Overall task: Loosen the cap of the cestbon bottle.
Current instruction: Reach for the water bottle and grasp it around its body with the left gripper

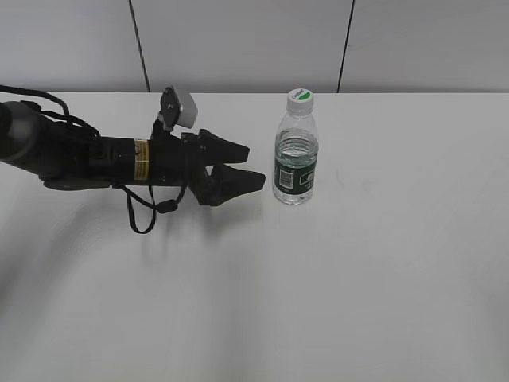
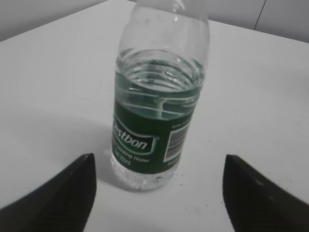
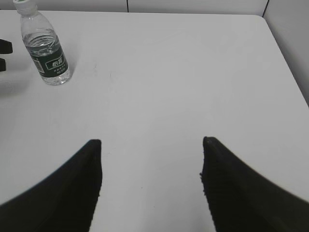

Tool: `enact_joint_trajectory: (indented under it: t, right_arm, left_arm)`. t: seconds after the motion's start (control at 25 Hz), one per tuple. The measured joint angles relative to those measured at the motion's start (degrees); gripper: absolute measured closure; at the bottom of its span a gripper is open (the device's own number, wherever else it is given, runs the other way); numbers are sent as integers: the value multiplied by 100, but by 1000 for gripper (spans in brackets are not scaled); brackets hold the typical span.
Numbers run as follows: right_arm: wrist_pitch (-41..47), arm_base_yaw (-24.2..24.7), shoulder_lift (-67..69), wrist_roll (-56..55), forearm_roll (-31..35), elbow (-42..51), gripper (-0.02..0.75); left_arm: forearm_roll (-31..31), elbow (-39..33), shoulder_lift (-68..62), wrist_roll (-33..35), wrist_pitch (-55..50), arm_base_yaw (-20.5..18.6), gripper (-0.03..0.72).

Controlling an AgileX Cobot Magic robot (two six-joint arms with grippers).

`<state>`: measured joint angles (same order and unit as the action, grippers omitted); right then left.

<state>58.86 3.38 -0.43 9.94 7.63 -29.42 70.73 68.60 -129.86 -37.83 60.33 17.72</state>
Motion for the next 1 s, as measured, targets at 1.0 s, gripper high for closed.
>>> enact_joint_trajectory:
  t: [1.0]
  right_arm:
    - [7, 0, 0, 0, 0, 0, 241]
  left_arm:
    - [-534, 1818, -1315, 107, -361, 860, 64]
